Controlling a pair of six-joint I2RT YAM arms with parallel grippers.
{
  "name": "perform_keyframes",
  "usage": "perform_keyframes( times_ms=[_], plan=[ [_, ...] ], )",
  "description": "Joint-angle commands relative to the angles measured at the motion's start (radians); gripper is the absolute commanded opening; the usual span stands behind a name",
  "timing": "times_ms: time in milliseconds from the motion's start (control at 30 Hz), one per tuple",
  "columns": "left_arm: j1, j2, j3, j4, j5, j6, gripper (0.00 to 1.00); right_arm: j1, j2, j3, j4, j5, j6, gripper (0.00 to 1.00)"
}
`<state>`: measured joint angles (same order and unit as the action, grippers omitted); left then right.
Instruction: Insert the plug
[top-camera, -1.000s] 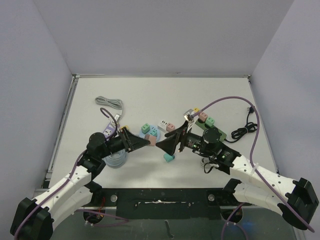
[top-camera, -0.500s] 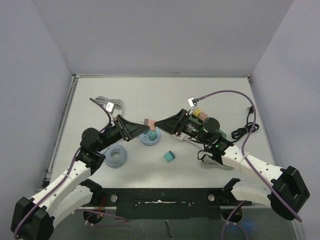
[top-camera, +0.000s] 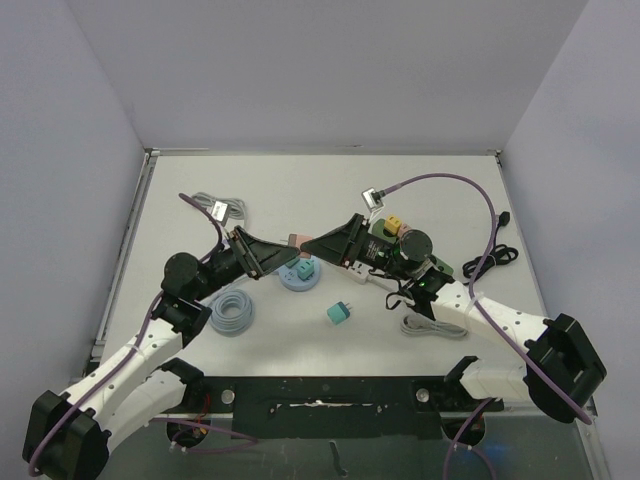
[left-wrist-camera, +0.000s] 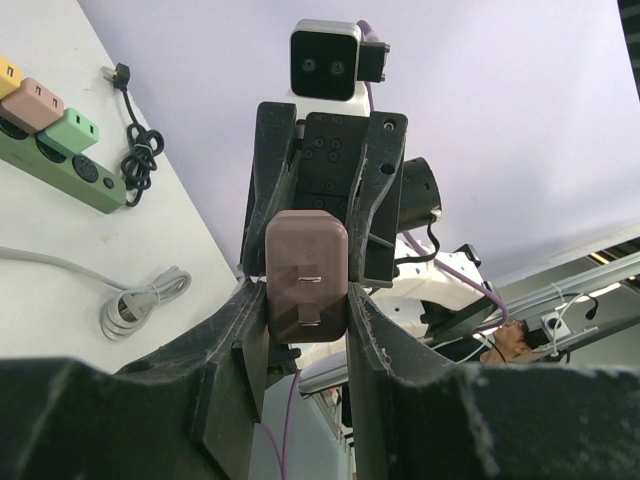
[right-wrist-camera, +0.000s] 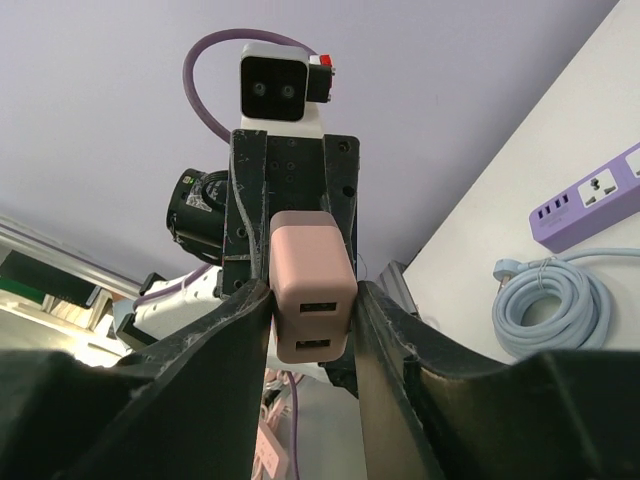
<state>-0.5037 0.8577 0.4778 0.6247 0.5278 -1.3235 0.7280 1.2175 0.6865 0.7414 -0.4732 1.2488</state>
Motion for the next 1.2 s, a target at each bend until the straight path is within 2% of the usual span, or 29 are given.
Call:
perform_keyframes(
  times_ms=[0,233,300,367,467,533,600,700,900,1067,1167],
  plan=[
    [0.005,0.015,0.034,0.051,0.005,-0.002,0.19,0.008,0.006,0.061,0.102,-0.027,-0.008,0.34],
    [0.005,0.021,0.020,0.048,0.011,0.000,0.19,0.004,0.022,0.087,0.070,-0.037,-0.059,0.30],
    [0.007,0.019,0.014,0.045,0.012,0.000,0.22,0.000,0.029,0.087,0.079,-0.047,-0.066,0.25],
    [0.007,0.012,0.008,0.036,0.004,0.007,0.29,-0.011,0.027,0.086,0.077,-0.053,-0.075,0.16],
    [0.012,-0.015,0.012,-0.064,-0.045,0.049,0.50,-0.046,0.010,0.084,0.024,-0.064,-0.129,0.03],
    [0.019,-0.038,0.039,-0.243,-0.118,0.101,0.62,-0.079,-0.007,0.116,-0.126,-0.069,-0.213,0.00],
    [0.027,-0.055,0.067,-0.420,-0.179,0.158,0.68,-0.119,-0.016,0.171,-0.327,-0.063,-0.342,0.00],
    [0.039,-0.085,0.100,-0.561,-0.246,0.255,0.70,-0.188,-0.024,0.243,-0.583,-0.042,-0.556,0.00],
    [0.045,-0.101,0.161,-0.788,-0.392,0.487,0.70,-0.377,-0.022,0.375,-0.959,-0.085,-1.003,0.00],
    [0.047,-0.085,0.205,-0.945,-0.487,0.642,0.70,-0.397,0.022,0.534,-1.302,0.167,-1.332,0.00],
    [0.047,-0.086,0.200,-0.963,-0.496,0.681,0.70,-0.444,0.076,0.601,-1.446,0.215,-1.442,0.00]
  ],
)
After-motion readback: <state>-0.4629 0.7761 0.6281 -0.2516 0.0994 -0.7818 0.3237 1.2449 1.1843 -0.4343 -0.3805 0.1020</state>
